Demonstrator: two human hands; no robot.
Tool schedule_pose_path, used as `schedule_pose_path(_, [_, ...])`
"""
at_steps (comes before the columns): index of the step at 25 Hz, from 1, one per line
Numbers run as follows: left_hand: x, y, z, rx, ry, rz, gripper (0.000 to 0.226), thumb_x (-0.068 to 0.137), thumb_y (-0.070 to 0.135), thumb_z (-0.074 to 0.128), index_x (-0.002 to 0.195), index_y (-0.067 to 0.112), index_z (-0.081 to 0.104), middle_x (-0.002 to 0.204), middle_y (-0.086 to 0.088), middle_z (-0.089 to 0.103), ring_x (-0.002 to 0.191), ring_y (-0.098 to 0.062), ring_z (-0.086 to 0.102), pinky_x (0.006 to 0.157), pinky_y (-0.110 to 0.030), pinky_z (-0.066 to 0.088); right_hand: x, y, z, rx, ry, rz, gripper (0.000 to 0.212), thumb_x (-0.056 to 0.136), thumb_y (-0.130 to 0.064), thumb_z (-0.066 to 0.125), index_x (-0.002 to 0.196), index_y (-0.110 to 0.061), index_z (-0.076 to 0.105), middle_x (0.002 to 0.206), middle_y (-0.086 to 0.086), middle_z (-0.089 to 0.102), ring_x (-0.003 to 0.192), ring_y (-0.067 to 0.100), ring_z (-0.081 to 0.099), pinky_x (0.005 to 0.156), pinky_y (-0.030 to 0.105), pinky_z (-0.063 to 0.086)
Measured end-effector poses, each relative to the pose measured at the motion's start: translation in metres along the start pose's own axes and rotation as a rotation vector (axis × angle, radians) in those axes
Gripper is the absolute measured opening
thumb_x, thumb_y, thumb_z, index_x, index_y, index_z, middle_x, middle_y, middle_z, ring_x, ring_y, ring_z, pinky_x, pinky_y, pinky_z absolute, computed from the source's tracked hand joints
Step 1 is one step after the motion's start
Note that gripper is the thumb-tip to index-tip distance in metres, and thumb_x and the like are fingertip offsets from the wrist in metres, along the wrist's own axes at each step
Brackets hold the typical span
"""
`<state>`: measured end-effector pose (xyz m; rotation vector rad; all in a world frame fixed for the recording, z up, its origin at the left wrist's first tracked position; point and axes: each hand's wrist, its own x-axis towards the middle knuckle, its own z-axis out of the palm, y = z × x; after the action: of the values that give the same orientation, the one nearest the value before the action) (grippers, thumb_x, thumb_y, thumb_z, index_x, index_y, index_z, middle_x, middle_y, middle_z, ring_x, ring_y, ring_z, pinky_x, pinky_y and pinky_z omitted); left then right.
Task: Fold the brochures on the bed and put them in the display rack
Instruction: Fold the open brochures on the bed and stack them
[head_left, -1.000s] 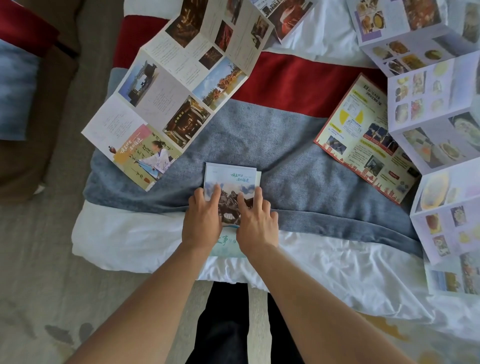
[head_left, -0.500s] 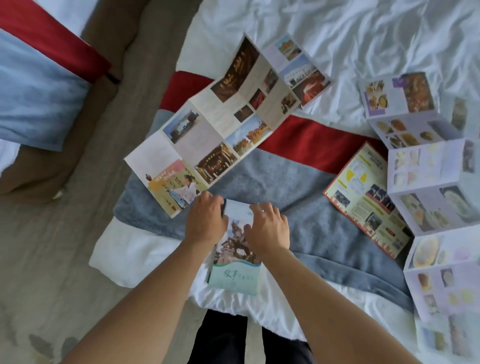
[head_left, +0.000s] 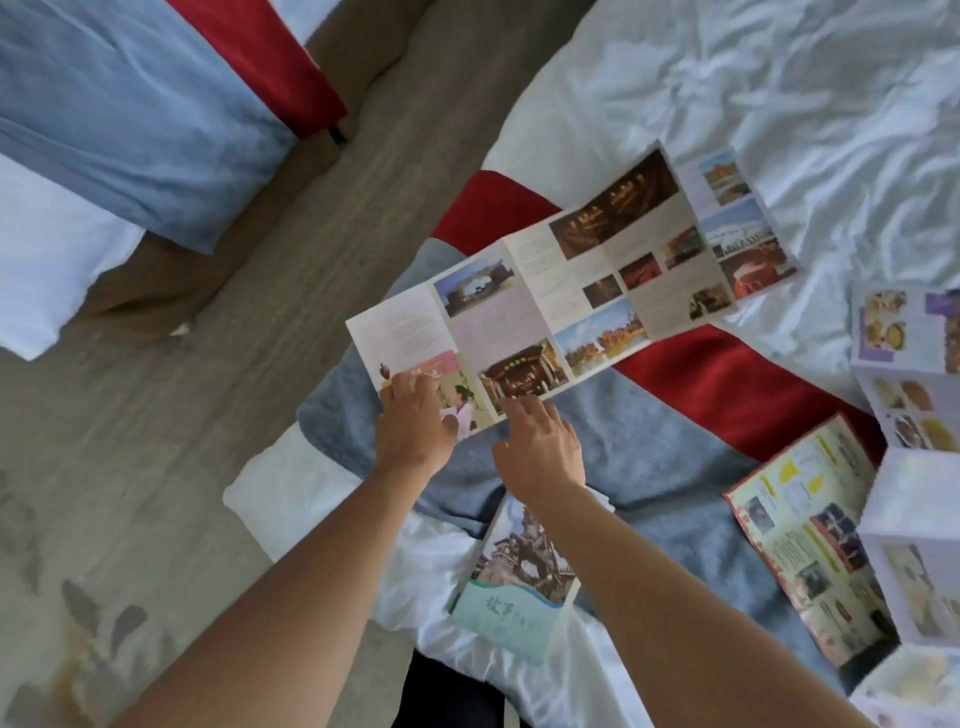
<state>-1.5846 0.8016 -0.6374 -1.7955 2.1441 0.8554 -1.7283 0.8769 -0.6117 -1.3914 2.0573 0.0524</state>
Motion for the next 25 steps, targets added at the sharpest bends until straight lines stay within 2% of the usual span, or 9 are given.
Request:
schedule_pose_path(4, [0.014,-0.01,-0.002,-0.317,0.126,-0.207,0.057,0.086,0.02,0.071,0.134,0.007,0.044,0.15,-0.018,0.028,0.138,-0.032,0.03,0.106,-0.039,0.041,0.031,-0.022,0.003,-0.048,-0.057,-0.066,0.052,0.089,-0.017,0.059,0.139,-0.023,0.047,0.143,-0.001,0.045,0.127,0.024,0.043,0.101,0.04,0.043])
schedule_pose_path(8, [0.026,-0.008,-0.011,-0.816,0.31,-0.549,0.073,0.087,0.017,0.072,0.147,0.01,0.031,0.139,-0.011,0.051,0.118,-0.025,0.059,0.078,-0.032,0.058,0.05,-0.027,0.007,-0.005,-0.078,-0.06,0.051,0.091,-0.02,0.061,0.139,-0.024,0.046,0.14,0.0,0.048,0.123,0.024,0.046,0.098,0.04,0.043])
schedule_pose_path(10, [0.029,-0.004,-0.018,-0.903,0.332,-0.605,0.069,0.091,0.018,0.068,0.148,0.012,0.03,0.133,-0.006,0.058,0.109,-0.022,0.066,0.063,-0.022,0.055,0.054,-0.028,0.003,0.108,-0.047,-0.002,0.048,0.094,-0.026,0.06,0.14,-0.021,0.047,0.134,0.002,0.053,0.119,0.024,0.052,0.093,0.04,0.046])
schedule_pose_path(14, [0.028,0.014,-0.037,-0.884,0.387,-0.5,0.04,0.096,0.023,0.059,0.133,0.015,0.045,0.119,0.0,0.066,0.084,-0.006,0.064,0.062,-0.017,0.053,0.058,-0.028,-0.017,0.252,0.053,0.097,0.048,0.097,-0.037,0.051,0.142,-0.019,0.049,0.134,0.004,0.056,0.117,0.025,0.054,0.091,0.043,0.049])
schedule_pose_path(17, [0.028,0.032,-0.048,-0.83,0.33,-0.358,0.024,0.096,0.037,0.05,0.118,0.028,0.046,0.097,0.019,0.063,0.078,0.0,0.063,0.067,-0.034,0.06,0.063,-0.024,-0.036,0.355,0.072,0.167,0.055,0.096,-0.052,0.043,0.143,-0.023,0.049,0.136,0.002,0.056,0.122,0.025,0.053,0.097,0.045,0.047])
schedule_pose_path(18, [0.027,0.04,-0.05,-0.84,0.308,-0.309,0.018,0.095,0.04,0.045,0.111,0.032,0.047,0.092,0.019,0.063,0.077,0.0,0.064,0.068,-0.037,0.06,0.066,-0.022,-0.043,0.385,0.08,0.194,0.058,0.096,-0.057,0.039,0.142,-0.024,0.05,0.137,0.002,0.055,0.124,0.026,0.053,0.098,0.046,0.046])
schedule_pose_path(22, [0.036,0.068,-0.044,-0.895,0.241,-0.172,0.032,0.098,0.032,0.03,0.104,0.041,0.06,0.099,0.021,0.068,0.091,0.003,0.064,0.075,-0.024,0.056,0.074,-0.005,-0.06,0.413,0.18,0.242,0.07,0.092,-0.068,0.027,0.143,-0.025,0.05,0.145,0.003,0.051,0.132,0.028,0.045,0.106,0.05,0.037])
schedule_pose_path(24, [0.044,0.077,-0.036,-0.899,0.187,-0.213,0.031,0.1,0.027,0.039,0.098,0.043,0.065,0.095,0.021,0.069,0.087,0.003,0.065,0.069,-0.028,0.057,0.076,0.005,-0.062,0.489,0.198,0.273,0.08,0.086,-0.075,0.024,0.146,-0.026,0.046,0.149,0.002,0.046,0.138,0.026,0.038,0.112,0.051,0.032])
schedule_pose_path(25, [0.05,0.079,-0.029,-0.921,0.172,-0.25,0.022,0.1,0.029,0.047,0.094,0.036,0.067,0.089,0.016,0.07,0.081,-0.002,0.068,0.065,-0.034,0.059,0.078,0.009,-0.061,0.541,0.186,0.295,0.084,0.083,-0.078,0.024,0.148,-0.028,0.043,0.151,0.001,0.043,0.14,0.025,0.035,0.113,0.052,0.03])
